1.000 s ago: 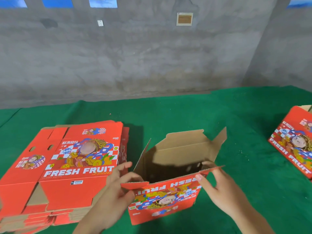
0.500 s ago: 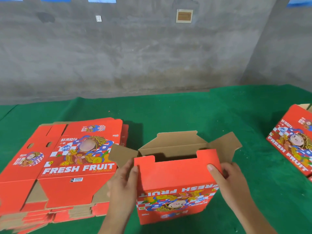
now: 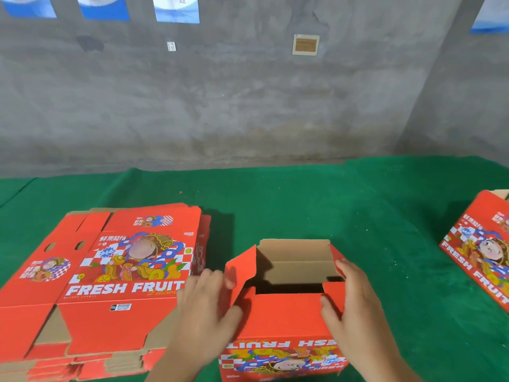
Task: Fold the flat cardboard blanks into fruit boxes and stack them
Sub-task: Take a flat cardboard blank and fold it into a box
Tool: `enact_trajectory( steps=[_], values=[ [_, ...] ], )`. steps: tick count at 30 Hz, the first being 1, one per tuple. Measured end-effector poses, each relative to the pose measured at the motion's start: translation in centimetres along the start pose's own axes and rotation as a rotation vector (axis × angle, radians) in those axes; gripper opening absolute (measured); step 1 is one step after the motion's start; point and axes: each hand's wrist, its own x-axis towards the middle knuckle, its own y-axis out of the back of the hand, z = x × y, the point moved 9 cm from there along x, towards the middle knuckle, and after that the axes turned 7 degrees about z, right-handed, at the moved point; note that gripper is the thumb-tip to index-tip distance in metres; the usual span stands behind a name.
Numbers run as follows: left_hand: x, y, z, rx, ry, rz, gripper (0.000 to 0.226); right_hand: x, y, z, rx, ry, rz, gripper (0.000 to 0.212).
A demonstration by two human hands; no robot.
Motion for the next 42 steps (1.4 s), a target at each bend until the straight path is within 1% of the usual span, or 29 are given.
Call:
enact_trajectory(
  steps=[2,4,7,9,11,13,15,16,17,19,20,21,22,23,25,26,27,28,29,31,32,34,35,36,37,38,39,40,42],
  values=[
    [0.8,0.2,0.7,-0.119,-0.022,-0.007,0.02,0.5,0.1,-0.1,0.042,0.002,0.023,0.06],
    [1.9,-0.5,1.7,-0.216,-0.044,-0.08,0.029,0.8,0.1,-0.1,0.032,0.03,0.04,0.057],
    [3.3,-2.9,2.8,-0.321,0.032,-0.325,0.046,0.5,0.1,0.3,0.036,0.008,0.055,0.072],
    [4.4,-4.0,2.9,-0.22,0.053,-0.397,0.053,0.0,0.3,0.5,0.012,0.016,0.091,0.083],
    [5.4,-4.7,2.6,-0.052,0.017,-0.375,0.058,-0.4,0.3,0.5,0.006,0.025,0.095,0.086],
    [5.8,-4.9,2.5,0.089,0.003,-0.318,0.053,-0.6,0.0,0.3,-0.008,0.071,0.062,0.083],
    [5.6,-4.9,2.9,0.273,-0.064,-0.205,0.043,-0.8,-0.4,-0.1,-0.059,0.153,0.021,0.072],
    [5.3,-5.1,3.2,0.321,-0.088,-0.169,0.045,-0.8,-0.5,-0.4,-0.09,0.198,0.016,0.061],
    [4.9,-5.1,3.3,0.291,-0.096,-0.144,0.049,-0.8,-0.3,-0.6,-0.106,0.22,0.022,0.049],
    [4.3,-4.8,2.9,0.084,-0.071,-0.148,0.051,-0.3,0.4,0.0,-0.078,0.164,0.079,0.024],
    [4.0,-4.3,2.3,-0.056,-0.045,-0.15,0.045,0.0,0.8,0.8,-0.038,0.101,0.113,0.018],
    [3.8,-3.8,1.7,-0.159,-0.025,-0.156,0.039,0.4,1.0,1.6,0.007,0.01,0.112,0.024],
    [3.5,-3.1,1.4,-0.22,-0.03,-0.149,0.039,0.7,0.8,2.5,0.065,-0.095,0.073,0.035],
    [3.2,-2.5,1.3,-0.249,-0.044,-0.125,0.045,1.1,0.7,3.0,0.124,-0.196,0.026,0.043],
    [2.7,-1.5,1.2,-0.254,-0.062,-0.022,0.053,1.9,0.2,3.8,0.226,-0.341,-0.034,0.054],
    [2.4,-1.2,1.4,-0.229,-0.059,0.031,0.048,2.0,-0.4,4.1,0.259,-0.417,-0.082,0.062],
    [2.2,-1.1,1.5,-0.2,-0.04,0.065,0.039,1.7,-1.4,4.3,0.275,-0.483,-0.167,0.072],
    [2.0,-1.5,1.5,-0.176,-0.017,0.065,0.028,1.4,-2.4,4.2,0.261,-0.516,-0.265,0.082],
    [1.9,-1.8,1.6,-0.118,-0.005,0.045,0.025,1.2,-3.2,3.6,0.223,-0.504,-0.362,0.086],
    [1.9,-3.0,1.4,0.063,-0.066,-0.067,0.036,1.0,-3.9,2.7,0.168,-0.447,-0.477,0.083],
    [1.8,-3.6,1.1,0.088,-0.099,-0.158,0.045,0.9,-3.6,2.6,0.21,-0.459,-0.495,0.079],
    [1.6,-4.0,0.5,-0.077,-0.068,-0.394,0.051,0.6,-3.1,2.7,0.327,-0.522,-0.549,0.069],
    [1.3,-4.1,0.3,-0.194,-0.019,-0.51,0.052,0.6,-3.1,2.2,0.374,-0.549,-0.613,0.067],
    [0.9,-4.0,0.3,-0.275,0.011,-0.585,0.054,0.5,-3.3,1.9,0.396,-0.568,-0.677,0.066],
    [0.6,-3.9,0.2,-0.301,0.012,-0.605,0.058,0.9,-3.6,1.4,0.372,-0.573,-0.712,0.064],
    [0.3,-3.7,0.3,-0.287,0.004,-0.585,0.063,0.2,-3.4,1.4,0.418,-0.542,-0.749,0.058],
    [0.0,-3.7,0.6,-0.24,-0.017,-0.532,0.068,-0.3,-2.9,1.4,0.429,-0.517,-0.779,0.05],
    [-0.4,-3.7,1.0,-0.172,-0.038,-0.461,0.069,-0.6,-2.5,1.6,0.432,-0.486,-0.765,0.045],
    [-0.7,-3.8,1.7,-0.002,-0.068,-0.304,0.065,-0.6,-2.2,1.2,0.371,-0.45,-0.716,0.044]
  ],
)
